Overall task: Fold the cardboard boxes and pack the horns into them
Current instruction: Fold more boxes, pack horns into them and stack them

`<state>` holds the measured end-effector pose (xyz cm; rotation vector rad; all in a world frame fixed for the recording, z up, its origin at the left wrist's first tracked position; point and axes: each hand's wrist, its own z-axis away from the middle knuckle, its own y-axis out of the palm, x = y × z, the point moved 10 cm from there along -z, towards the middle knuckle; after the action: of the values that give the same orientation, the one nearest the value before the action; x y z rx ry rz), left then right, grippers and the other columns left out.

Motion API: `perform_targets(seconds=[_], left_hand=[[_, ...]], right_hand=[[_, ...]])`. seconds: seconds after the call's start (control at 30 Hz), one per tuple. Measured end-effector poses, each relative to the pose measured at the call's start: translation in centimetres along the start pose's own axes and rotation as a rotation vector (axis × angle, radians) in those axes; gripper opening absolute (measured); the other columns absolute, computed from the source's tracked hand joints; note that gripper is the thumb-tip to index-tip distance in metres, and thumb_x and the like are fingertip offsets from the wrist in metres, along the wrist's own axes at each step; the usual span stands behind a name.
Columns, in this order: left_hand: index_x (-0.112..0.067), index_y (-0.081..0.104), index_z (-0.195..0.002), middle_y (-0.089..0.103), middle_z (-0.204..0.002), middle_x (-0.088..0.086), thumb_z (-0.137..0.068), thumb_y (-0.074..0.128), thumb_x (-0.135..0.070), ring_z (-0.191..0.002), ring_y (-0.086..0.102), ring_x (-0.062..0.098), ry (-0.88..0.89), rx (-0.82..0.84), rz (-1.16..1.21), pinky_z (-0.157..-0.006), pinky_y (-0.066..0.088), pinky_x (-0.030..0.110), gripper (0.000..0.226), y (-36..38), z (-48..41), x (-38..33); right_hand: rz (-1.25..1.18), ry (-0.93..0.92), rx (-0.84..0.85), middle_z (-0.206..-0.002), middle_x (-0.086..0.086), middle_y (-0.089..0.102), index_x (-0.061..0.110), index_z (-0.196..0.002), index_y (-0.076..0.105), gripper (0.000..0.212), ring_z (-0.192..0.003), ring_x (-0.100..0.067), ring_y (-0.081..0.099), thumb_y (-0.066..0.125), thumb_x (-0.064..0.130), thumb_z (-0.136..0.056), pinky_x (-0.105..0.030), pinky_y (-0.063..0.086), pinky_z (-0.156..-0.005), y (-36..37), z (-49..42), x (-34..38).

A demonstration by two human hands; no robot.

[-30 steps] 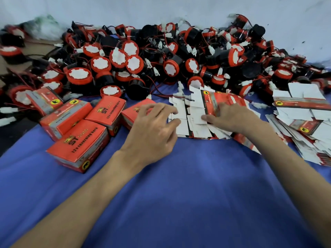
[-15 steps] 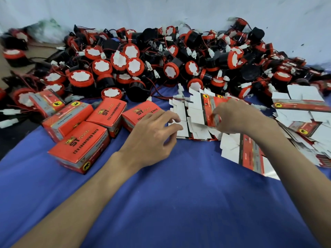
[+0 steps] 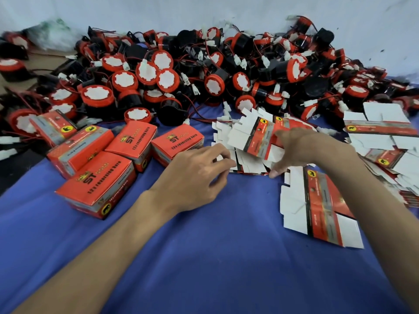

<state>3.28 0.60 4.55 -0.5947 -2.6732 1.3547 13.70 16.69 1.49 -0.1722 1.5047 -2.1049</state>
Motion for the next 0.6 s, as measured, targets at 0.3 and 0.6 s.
perform_targets(seconds=[0.3,0.6], left_hand=[[-0.011,0.073,-0.099,0.067,-0.095,0.001,-0.094,0.051,-0.019,-0.075,0.064,0.020,-0.117,0.031,0.139,-0.061,0.051,0.038,0.024,0.5,0.3,1.1],[-0.013,0.072,-0.103,0.067,-0.097,-0.002,-0.095,0.057,-0.031,-0.071,0.064,0.015,-0.078,0.058,0.177,-0.063,0.051,0.038,0.025,0.7,0.5,0.8]], right_hand=[[-0.070,-0.073,-0.084,-0.119,-0.003,0.057,0.025,-0.134,0.043,0.080,-0.108,-0.027,0.054,0.068,0.067,-0.071,-0.042,0.047,-0.094,-1.7,0.8,0.4],[-0.163,-0.028,-0.737,-0.083,-0.012,0.046,0.010,-0.079,0.047,0.039,-0.083,-0.037,0.052,0.032,0.038,-0.101,-0.039,0.033,-0.069,-8.8,5.3,0.1]])
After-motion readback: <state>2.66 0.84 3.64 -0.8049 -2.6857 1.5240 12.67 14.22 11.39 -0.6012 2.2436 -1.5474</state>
